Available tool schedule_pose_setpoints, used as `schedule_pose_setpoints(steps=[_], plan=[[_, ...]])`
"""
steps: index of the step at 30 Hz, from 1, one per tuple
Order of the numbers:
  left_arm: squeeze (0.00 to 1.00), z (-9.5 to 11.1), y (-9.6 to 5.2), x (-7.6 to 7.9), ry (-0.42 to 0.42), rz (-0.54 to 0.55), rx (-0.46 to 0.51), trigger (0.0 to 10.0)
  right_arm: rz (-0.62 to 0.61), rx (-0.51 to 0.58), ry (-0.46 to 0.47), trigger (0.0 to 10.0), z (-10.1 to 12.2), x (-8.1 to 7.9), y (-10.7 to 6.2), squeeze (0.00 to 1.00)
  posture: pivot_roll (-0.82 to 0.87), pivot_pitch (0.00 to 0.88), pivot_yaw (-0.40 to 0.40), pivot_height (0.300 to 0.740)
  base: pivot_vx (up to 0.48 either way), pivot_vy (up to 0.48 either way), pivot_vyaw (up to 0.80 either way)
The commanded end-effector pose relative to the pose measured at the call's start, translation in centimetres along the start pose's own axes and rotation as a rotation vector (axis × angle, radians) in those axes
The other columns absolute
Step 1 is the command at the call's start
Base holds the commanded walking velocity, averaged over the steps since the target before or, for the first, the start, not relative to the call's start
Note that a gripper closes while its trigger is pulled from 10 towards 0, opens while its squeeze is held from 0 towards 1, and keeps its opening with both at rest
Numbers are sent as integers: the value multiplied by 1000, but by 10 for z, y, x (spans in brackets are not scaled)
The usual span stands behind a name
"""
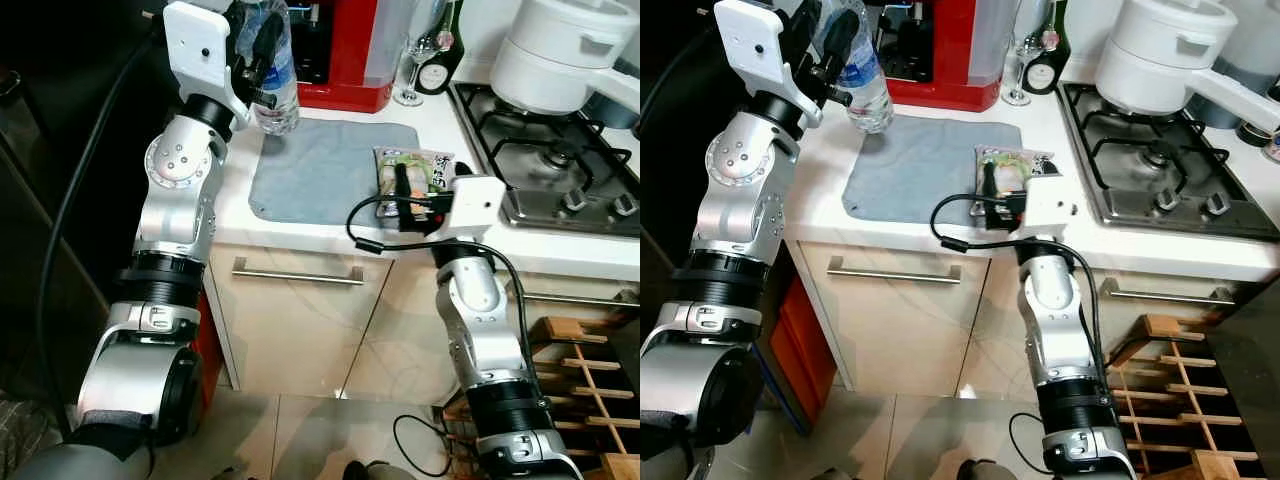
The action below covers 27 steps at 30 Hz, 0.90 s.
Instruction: Restocking fridge
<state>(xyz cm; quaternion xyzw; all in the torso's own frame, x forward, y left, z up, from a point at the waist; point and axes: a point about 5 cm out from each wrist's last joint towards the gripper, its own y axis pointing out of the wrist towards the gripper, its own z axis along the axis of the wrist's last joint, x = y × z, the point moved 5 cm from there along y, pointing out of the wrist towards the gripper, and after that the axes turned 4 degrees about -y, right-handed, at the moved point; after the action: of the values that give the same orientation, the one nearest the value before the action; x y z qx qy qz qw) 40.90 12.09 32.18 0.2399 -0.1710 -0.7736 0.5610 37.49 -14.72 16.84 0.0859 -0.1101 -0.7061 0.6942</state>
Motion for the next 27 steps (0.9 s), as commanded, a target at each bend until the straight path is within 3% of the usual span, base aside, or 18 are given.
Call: schedule_pose_setpoints(steps=[1,16,27], plan=[[0,16,1,3,55,-18,41,10000,-84,5,3,10000,-2,17,-4,227,-36,0,-44,740,-255,0,0],[0,11,-5,9,45,-25,18,10000,-40,5,-35,10000,-5,5,-9,231,-46,0,-40,740,-256,0,0],[0,12,-6,9,36,-31,17,10000,-42,16,-56,10000,-3,5,-8,231,-45,0,-36,740,-256,0,0]])
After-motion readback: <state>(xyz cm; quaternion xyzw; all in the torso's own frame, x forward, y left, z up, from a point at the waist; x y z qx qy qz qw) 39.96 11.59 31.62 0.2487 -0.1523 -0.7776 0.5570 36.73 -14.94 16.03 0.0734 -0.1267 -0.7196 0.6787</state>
